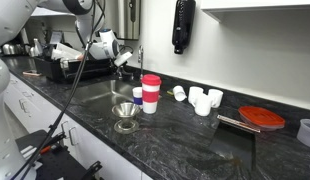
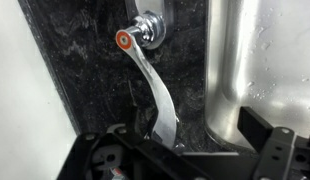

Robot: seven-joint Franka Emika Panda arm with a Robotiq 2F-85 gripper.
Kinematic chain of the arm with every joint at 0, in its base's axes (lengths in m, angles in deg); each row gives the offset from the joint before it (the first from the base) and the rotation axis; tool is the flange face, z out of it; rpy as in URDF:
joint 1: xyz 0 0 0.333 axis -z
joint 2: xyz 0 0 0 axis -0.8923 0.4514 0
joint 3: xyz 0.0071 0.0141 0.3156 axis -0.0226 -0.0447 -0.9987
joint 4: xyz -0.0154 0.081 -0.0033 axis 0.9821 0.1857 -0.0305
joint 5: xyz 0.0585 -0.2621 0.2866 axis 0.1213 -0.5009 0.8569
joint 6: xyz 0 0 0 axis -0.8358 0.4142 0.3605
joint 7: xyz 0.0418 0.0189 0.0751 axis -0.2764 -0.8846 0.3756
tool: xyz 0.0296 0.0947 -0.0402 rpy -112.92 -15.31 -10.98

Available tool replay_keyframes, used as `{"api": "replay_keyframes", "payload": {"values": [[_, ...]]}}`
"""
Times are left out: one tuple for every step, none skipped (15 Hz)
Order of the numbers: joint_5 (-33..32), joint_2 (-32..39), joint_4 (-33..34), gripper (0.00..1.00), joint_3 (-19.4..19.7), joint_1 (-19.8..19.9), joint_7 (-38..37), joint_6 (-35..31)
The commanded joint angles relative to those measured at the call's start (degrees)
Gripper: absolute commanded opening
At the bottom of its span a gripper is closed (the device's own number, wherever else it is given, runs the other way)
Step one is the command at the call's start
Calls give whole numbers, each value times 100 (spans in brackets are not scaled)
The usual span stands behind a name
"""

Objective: Push the left faucet handle forwards

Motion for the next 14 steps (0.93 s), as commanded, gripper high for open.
{"api": "replay_keyframes", "payload": {"values": [[-285, -296, -161, 100, 491, -325, -368, 268], [-379, -332, -163, 100, 596, -387, -452, 324], [-451, -370, -171, 100, 650, -418, -523, 397], [-500, -410, -179, 100, 663, -431, -577, 470], [-498, -447, -198, 100, 606, -401, -574, 524], [-423, -457, -207, 100, 479, -335, -509, 583], [-375, -476, -217, 100, 409, -308, -483, 653], [-310, -497, -239, 100, 319, -270, -439, 705], [-152, -514, -295, 100, 106, -146, -275, 704], [26, -516, -340, 100, -87, -35, -185, 646], [226, -532, -392, 100, -267, 63, -131, 645], [380, -557, -436, 100, -383, 112, -97, 699], [499, -591, -484, 100, -471, 147, -77, 722], [607, -638, -530, 100, -559, 189, -47, 741]]}}
